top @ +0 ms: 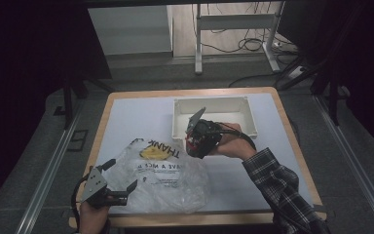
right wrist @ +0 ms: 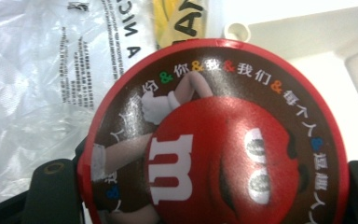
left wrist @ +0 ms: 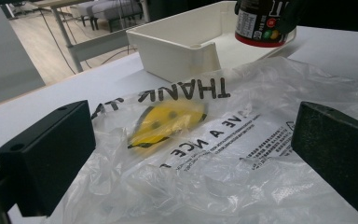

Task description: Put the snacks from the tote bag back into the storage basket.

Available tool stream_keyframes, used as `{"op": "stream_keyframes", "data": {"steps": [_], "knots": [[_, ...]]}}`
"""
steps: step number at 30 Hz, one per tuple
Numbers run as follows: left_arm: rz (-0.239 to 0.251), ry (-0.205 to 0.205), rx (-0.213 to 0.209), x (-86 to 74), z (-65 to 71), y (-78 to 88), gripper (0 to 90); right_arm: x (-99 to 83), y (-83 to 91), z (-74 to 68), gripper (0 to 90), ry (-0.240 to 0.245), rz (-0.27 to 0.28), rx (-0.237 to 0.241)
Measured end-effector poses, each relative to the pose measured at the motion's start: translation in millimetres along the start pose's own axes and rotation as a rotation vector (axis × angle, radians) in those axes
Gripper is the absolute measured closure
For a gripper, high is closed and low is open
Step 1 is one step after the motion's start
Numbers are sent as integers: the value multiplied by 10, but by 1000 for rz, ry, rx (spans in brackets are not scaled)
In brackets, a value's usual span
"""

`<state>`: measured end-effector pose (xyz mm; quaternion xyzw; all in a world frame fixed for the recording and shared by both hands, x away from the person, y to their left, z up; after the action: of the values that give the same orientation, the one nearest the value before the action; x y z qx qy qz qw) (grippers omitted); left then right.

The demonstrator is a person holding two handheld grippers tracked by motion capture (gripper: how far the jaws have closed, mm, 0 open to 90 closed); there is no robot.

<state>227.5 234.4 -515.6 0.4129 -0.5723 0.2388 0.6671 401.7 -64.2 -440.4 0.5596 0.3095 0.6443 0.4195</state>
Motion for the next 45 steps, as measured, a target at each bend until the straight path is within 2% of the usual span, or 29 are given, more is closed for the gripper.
{"op": "stream_keyframes", "data": {"steps": [12,27,45], "knots": [[-7,-10,1,-1,3,-4,0,-20,-27,151,258,-3,3,-13],[-47,-60,-2,-7,33,-28,3,-28,-110,338,258,-12,1,-31],[-19,-30,4,2,14,-6,0,19,-247,512,258,-22,10,-27]]}}
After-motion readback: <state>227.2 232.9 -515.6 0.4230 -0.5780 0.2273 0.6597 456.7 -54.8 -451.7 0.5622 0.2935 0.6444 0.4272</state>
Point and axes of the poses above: each handheld gripper's, and its own axes: y roughly backward along the jaws, x roughly out of its top, z roughly to its right, the point moved 2 cm from there along -y, roughly forward along the jaws, and after that the axes turned 6 degrees about y, right-handed, at the moved point
